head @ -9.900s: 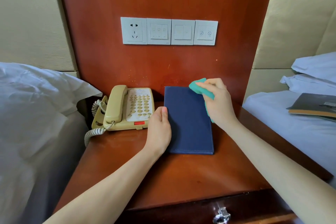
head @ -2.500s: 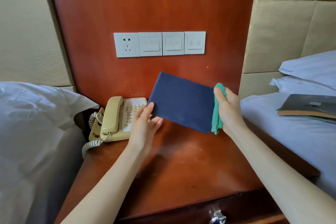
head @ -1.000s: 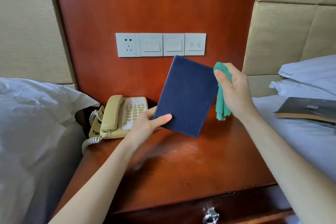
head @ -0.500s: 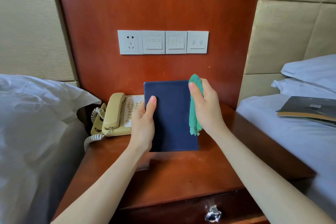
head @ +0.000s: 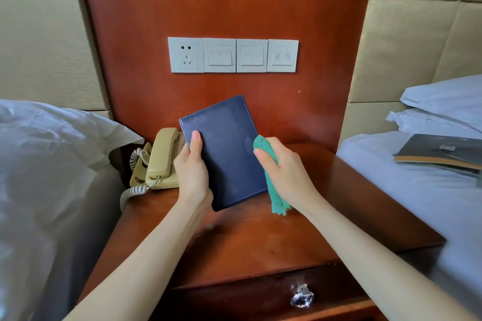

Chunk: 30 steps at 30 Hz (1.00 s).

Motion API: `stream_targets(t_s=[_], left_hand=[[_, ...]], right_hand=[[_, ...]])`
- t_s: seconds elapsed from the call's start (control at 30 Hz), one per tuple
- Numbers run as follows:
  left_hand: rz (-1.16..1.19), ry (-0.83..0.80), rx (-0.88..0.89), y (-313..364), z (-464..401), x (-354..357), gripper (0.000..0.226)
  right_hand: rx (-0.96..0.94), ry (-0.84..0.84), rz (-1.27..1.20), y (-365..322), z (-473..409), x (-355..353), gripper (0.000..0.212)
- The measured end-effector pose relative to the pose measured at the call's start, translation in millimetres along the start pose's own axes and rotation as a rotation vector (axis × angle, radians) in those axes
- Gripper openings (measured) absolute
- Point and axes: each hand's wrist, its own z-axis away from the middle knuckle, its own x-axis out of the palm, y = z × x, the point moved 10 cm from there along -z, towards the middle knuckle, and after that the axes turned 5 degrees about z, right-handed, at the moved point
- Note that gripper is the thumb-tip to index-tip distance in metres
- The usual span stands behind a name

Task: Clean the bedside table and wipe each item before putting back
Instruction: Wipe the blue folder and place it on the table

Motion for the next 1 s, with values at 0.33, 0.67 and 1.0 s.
stream_targets(t_s=[0.33,0.67,1.0], left_hand=[[-0.008,0.048,-0.044,-3,-6,-11,0.022],[0.159,0.429,-0.189,-6,-11,-47,0.012],[0.103,0.387,-0.053,6,-23,-52,0.029]], right_hand=[[0.095,0.002,0.203,43,9,-52,0.032],[0.365,-0.255,0.86,153,27,-70,0.053],[0.085,-0.549,0.615,74,11,53,0.049]])
